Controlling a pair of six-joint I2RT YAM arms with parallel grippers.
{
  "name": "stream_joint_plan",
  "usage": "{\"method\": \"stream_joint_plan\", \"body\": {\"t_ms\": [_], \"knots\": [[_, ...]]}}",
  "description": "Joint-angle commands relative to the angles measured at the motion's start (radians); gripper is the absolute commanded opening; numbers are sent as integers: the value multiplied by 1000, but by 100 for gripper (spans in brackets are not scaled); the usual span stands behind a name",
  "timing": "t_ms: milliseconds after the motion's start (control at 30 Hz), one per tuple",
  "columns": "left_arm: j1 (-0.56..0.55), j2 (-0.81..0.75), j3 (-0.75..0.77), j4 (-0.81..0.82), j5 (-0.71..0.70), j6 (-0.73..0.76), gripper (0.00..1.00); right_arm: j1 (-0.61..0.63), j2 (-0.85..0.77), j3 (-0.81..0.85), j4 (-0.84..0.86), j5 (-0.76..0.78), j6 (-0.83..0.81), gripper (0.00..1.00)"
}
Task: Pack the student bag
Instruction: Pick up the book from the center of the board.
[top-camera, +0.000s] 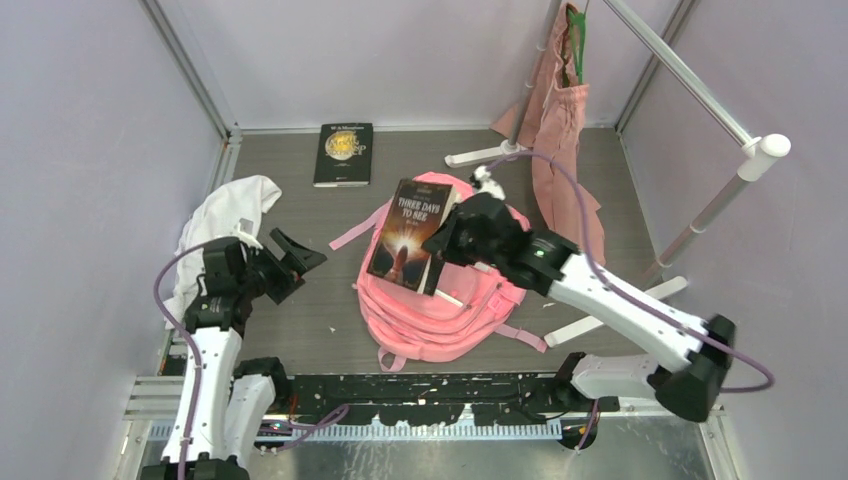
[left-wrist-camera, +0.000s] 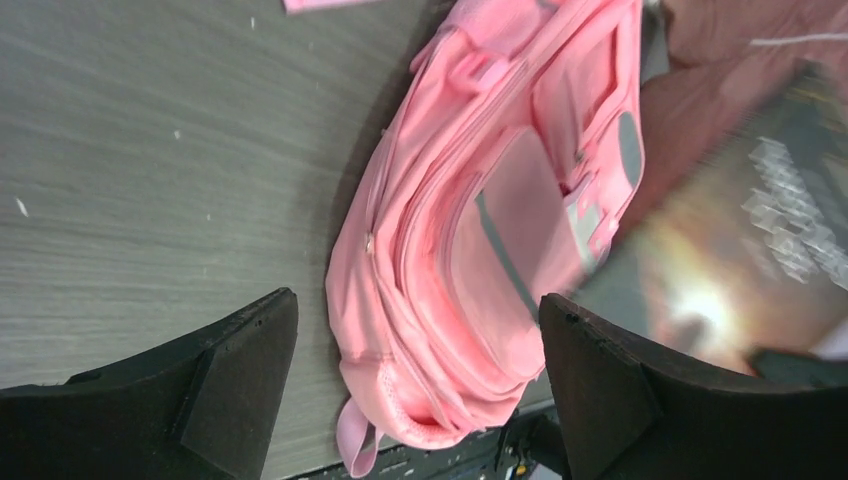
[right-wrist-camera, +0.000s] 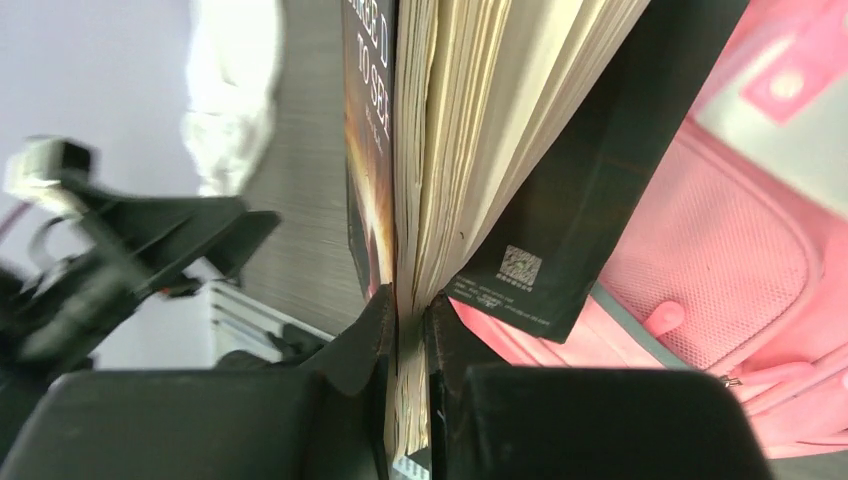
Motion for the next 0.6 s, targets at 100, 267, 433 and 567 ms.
{"method": "stream_joint_plan", "body": {"t_ms": [100,267,433,567], "knots": [[-188,-99,-124,107,-93,-135,92,-79,212,-98,286,-134,235,1],[-314,-85,-219,199,-153,-205,93,-148,340,-126,464,-306,351,1],[-368,-71,-296,346,-217,-309,93,-162,396,-126,542,-374,413,1],[-370,-59,-379,505,-245,-410,92,-162,410,-141,602,-427,451,1]]}}
